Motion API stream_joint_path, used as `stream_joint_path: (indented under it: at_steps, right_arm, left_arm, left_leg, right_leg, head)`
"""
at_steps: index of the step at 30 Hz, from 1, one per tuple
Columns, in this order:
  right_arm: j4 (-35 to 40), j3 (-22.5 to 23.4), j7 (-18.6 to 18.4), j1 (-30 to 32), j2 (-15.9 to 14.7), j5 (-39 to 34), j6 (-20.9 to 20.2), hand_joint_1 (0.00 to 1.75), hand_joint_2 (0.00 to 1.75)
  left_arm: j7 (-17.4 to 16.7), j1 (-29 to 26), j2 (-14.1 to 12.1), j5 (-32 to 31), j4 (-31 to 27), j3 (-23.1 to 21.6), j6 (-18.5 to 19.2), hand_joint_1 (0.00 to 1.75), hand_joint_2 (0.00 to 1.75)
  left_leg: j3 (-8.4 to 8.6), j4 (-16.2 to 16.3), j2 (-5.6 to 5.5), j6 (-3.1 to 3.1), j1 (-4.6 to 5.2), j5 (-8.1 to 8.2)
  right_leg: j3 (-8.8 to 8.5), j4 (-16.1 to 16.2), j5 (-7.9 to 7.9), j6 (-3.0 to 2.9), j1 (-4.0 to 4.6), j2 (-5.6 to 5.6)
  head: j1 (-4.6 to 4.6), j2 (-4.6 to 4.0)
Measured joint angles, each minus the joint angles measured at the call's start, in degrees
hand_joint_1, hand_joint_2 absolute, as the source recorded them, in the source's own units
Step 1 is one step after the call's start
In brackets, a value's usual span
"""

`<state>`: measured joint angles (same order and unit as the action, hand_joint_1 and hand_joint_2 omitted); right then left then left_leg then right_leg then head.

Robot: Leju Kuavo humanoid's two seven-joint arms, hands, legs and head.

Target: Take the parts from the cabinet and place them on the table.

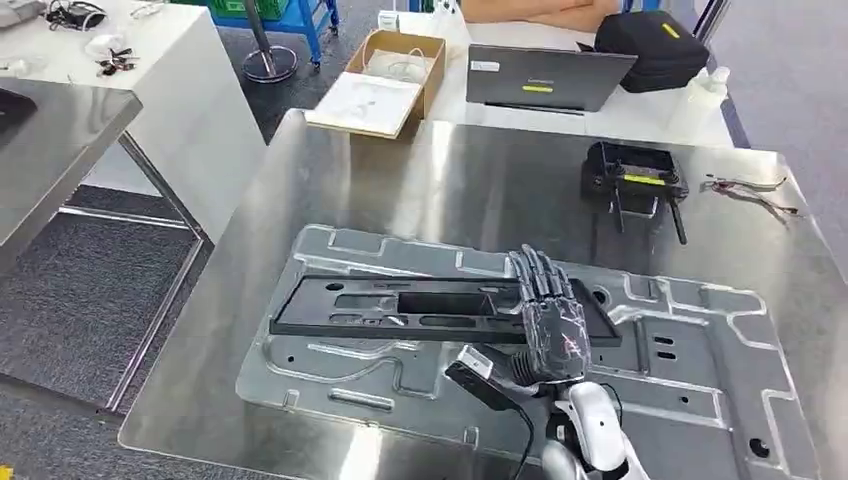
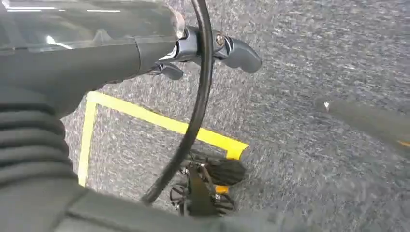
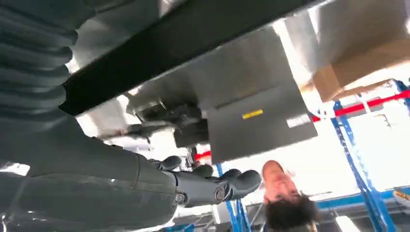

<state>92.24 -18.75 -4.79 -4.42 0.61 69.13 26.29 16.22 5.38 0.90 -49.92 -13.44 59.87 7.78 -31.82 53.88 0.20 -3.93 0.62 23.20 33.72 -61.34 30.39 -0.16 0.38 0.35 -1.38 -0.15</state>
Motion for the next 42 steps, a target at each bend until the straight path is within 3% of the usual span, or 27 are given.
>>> stream_joint_path:
  at_steps: [2,3,4,5,7,8,10,13,15,17,18,19,21,23,24,26,28,29,30,32,33,34,35,36,38,39,42]
  right_arm:
    - [-0.17,-0.02,0.00,0.05,0.00,-0.13,0.04,0.00,0.00]
    - [-0.30,-0.02,0.00,0.25,-0.04,-0.15,0.07,0.00,0.00]
    - [-0.42,-0.02,0.00,0.40,-0.11,-0.18,0.11,0.00,0.00]
    - [-0.48,-0.02,0.00,0.50,-0.18,-0.18,0.17,0.00,0.00]
    - [-0.46,-0.02,0.02,0.47,-0.26,-0.20,0.31,0.00,0.00]
    - [-0.48,0.00,0.02,0.45,-0.28,-0.26,0.37,0.00,0.00]
    - [-0.44,-0.02,0.13,0.62,-0.33,-0.33,0.48,0.00,0.00]
    - [-0.41,0.09,0.42,0.92,-0.42,-0.35,0.52,0.00,0.00]
    - [-0.37,0.11,0.59,0.87,-0.42,-0.35,0.44,0.00,0.00]
    - [-0.39,0.13,0.59,0.85,-0.42,-0.37,-0.05,0.00,0.00]
    - [-0.41,0.13,0.59,0.83,-0.42,-0.35,-0.50,0.00,0.00]
    - [-0.46,0.11,0.52,0.83,-0.42,-0.35,-0.63,0.00,0.00]
    - [-0.48,0.13,0.50,0.75,-0.42,-0.51,-0.68,0.00,0.00]
    - [-0.48,0.13,0.24,0.32,-0.42,-0.63,-1.81,0.00,0.00]
    - [-0.50,0.15,-0.09,0.02,-0.44,-0.68,-2.61,0.00,0.00]
    - [-0.87,0.22,-1.34,-1.25,-0.57,-1.53,-4.99,0.00,0.00]
    - [-1.33,0.24,-2.21,-2.06,-0.59,-2.58,-6.76,0.00,0.00]
    - [-1.60,0.40,-2.43,-2.51,-0.83,-2.87,-7.15,0.00,0.00]
    - [-1.88,0.48,-2.49,-2.97,-0.98,-3.04,-7.41,0.00,0.00]
    - [-2.30,0.53,-2.58,-3.65,-1.31,-3.35,-7.69,0.00,0.00]
    - [-2.49,0.55,-2.60,-3.66,-1.36,-3.43,-7.69,0.00,0.00]
    - [-2.69,0.55,-2.60,-3.66,-1.42,-3.37,-7.69,0.00,0.00]
    - [-2.95,0.55,-2.60,-3.68,-1.53,-3.30,-7.69,0.00,0.00]
    - [-3.10,0.53,-2.60,-3.79,-1.64,-3.30,-7.69,0.00,0.00]
    - [-3.21,0.53,-2.60,-4.17,-1.68,-3.35,-7.69,0.00,0.00]
    - [-3.23,0.53,-2.58,-4.47,-1.68,-3.35,-7.69,0.00,0.00]
    - [-3.47,0.44,-3.56,-5.18,-1.75,-4.50,-8.85,0.00,0.00]
  left_arm:
    - [0.02,-0.12,0.09,0.00,0.00,0.09,-0.02,0.00,0.00]
    - [0.06,-0.16,0.19,0.00,0.00,0.11,0.00,0.00,0.00]
    - [0.11,-0.20,0.39,0.02,0.04,0.15,0.11,0.00,0.00]
    - [0.26,-0.18,0.57,0.04,0.07,0.22,0.46,0.00,0.00]
    - [0.98,-0.13,0.74,0.22,0.09,0.42,1.33,0.00,0.00]
    - [1.20,-0.12,0.74,0.31,0.09,0.48,1.60,0.00,0.00]
    - [1.46,-0.12,0.77,0.37,0.11,0.55,1.60,0.00,0.00]
    - [1.24,-0.30,0.81,0.24,0.13,0.74,1.25,0.00,0.00]
    - [0.94,-0.32,0.85,0.09,0.15,0.98,1.18,0.00,0.00]
    - [0.76,-0.27,0.87,-0.02,0.15,1.07,1.16,0.00,0.00]
    - [0.57,-0.28,0.87,-0.02,0.15,1.16,1.05,0.00,0.00]
    - [0.48,-0.31,0.87,-0.04,0.15,1.25,0.98,0.00,0.00]
    - [0.44,-0.29,0.90,-0.07,0.17,1.31,0.94,0.00,0.00]
    - [0.20,-0.13,0.81,-0.09,0.15,1.36,0.81,0.00,0.00]
    - [-0.11,0.10,0.68,-0.26,0.17,1.36,0.72,0.00,0.00]
    - [-0.40,0.08,0.68,-0.44,0.17,1.38,0.72,0.00,0.00]
    - [-0.61,0.08,0.50,-0.50,0.17,1.40,0.74,0.00,0.00]
    - [-0.64,0.13,0.52,-0.52,0.17,1.42,0.81,0.00,0.00]
    - [-0.72,0.24,0.52,-0.63,0.17,1.42,0.94,0.00,0.00]
    - [-0.77,0.23,0.50,-0.68,0.17,1.42,1.05,0.00,0.00]
    - [-0.77,0.19,0.52,-0.72,0.17,1.42,1.05,0.00,0.00]
    - [-0.77,0.14,0.52,-0.83,0.17,1.42,1.07,0.00,0.00]
    - [-0.79,0.08,0.52,-0.87,0.17,1.42,1.07,0.00,0.00]
    - [-0.81,0.05,0.52,-0.87,0.17,1.42,1.07,0.00,0.00]
    - [-0.81,0.13,0.52,-0.87,0.17,1.42,1.07,0.00,0.00]
    - [-0.79,0.16,0.61,-0.87,0.20,1.42,1.07,0.00,0.00]
    - [-1.25,0.33,0.63,-1.22,0.20,1.42,1.09,0.00,0.00]
  left_leg:
    - [-0.07,0.13,0.02,0.31,-0.20,0.05]
    - [-0.13,0.33,0.04,0.48,-0.32,0.16]
    - [-0.23,0.71,0.08,0.77,-0.53,0.09]
    - [-0.45,1.25,0.09,1.08,-0.86,0.27]
    - [-0.97,2.81,0.05,2.13,-1.60,0.98]
    - [-1.52,3.91,0.02,2.89,-1.70,1.49]
    - [-2.51,5.09,-0.16,3.59,-1.29,1.59]
    - [-2.80,5.18,-0.17,4.49,-1.54,1.11]
    - [-4.33,8.64,-0.20,4.84,-1.78,5.08]
    - [-7.43,17.49,-0.20,5.20,-1.80,10.38]
    - [-8.62,21.53,-0.20,5.21,-1.80,12.17]
    - [-8.62,22.98,-0.20,5.09,-1.79,12.52]
    - [-4.38,17.32,-0.20,4.50,-1.75,10.09]
    - [3.26,5.80,-0.21,3.41,-1.46,6.99]
    - [3.89,4.02,0.01,3.48,-1.01,8.07]
    - [3.60,3.78,0.10,3.44,-0.63,7.17]
    - [3.43,3.26,0.10,2.76,-0.43,6.19]
    - [3.68,2.61,0.37,2.53,-1.05,5.14]
    - [3.27,2.44,0.33,2.05,-1.01,4.67]
    - [2.32,2.59,0.42,1.66,-0.87,4.09]
    - [1.89,2.70,0.43,1.58,-0.76,3.89]
    - [1.52,2.86,0.42,1.66,-0.71,3.78]
    - [1.31,3.04,0.40,1.67,-0.69,3.74]
    - [1.22,3.25,0.39,1.71,-0.68,3.73]
    - [1.28,3.64,0.38,1.97,-0.57,3.91]
    - [1.02,3.77,0.45,2.18,-0.37,4.02]
    - [0.82,3.82,0.48,3.09,-0.49,3.88]
  right_leg:
    - [4.11,-8.49,3.81,0.95,-0.72,-0.03]
    - [5.65,-11.42,4.52,1.42,-1.13,-0.06]
    - [6.03,-11.83,3.81,1.92,-1.44,-0.08]
    - [5.13,-9.72,1.90,2.38,-1.77,-0.12]
    - [0.68,-0.80,-3.13,3.27,-2.46,-0.41]
    - [-0.89,2.51,-2.83,3.58,-2.58,-0.37]
    - [0.17,1.29,-3.13,1.80,-2.15,0.25]
    - [0.80,1.50,-3.87,0.32,-2.04,0.12]
    - [1.47,1.85,-4.42,-0.70,-2.14,-0.03]
    - [2.46,1.82,-5.11,-1.06,-1.84,-0.16]
    - [2.97,1.81,-5.50,-1.14,-1.65,-0.25]
    - [3.44,1.79,-5.90,-1.11,-1.49,-0.25]
    - [4.23,1.79,-6.65,-1.00,-1.19,-0.24]
    - [4.58,1.75,-7.36,-0.75,-1.11,-0.22]
    - [4.53,1.85,-7.72,-0.31,-1.04,-0.28]
    - [4.51,2.04,-8.22,0.53,-1.30,-0.35]
    - [4.30,2.80,-9.11,1.46,-1.44,-0.32]
    - [4.58,2.12,-8.46,1.65,-1.57,-0.36]
    - [5.43,0.40,-6.25,1.75,-1.48,-0.35]
    - [8.74,-8.28,-0.72,2.05,-1.52,-0.31]
    - [10.21,-12.42,1.12,2.18,-1.54,-0.31]
    - [10.77,-14.72,1.70,2.24,-1.54,-0.32]
    - [9.92,-14.05,1.05,2.21,-1.53,-0.32]
    - [7.54,-10.62,-0.74,2.09,-1.52,-0.33]
    - [1.13,-0.29,-4.71,1.39,-1.27,-0.35]
    - [-0.33,2.14,-3.60,0.72,-0.97,-0.47]
    - [0.07,2.57,-4.12,0.24,-0.66,-0.42]
  head:
    - [0.02,0.00]
    - [0.02,0.00]
    - [0.02,0.00]
    - [0.02,0.00]
    - [0.02,0.00]
    - [0.02,0.00]
    - [-0.05,0.00]
    - [-0.02,0.00]
    - [-0.02,0.00]
    - [-0.02,0.00]
    - [-0.02,0.00]
    - [-0.02,0.00]
    - [-0.02,0.00]
    - [-0.02,0.00]
    - [-0.02,0.00]
    - [-0.05,0.00]
    - [-0.02,0.00]
    - [-0.05,0.00]
    - [0.00,0.00]
    - [-0.02,0.00]
    - [-0.02,0.00]
    - [-0.02,0.00]
    - [-0.02,0.00]
    - [-0.02,0.00]
    - [-0.02,0.00]
    - [-0.05,0.00]
    - [-0.02,0.00]
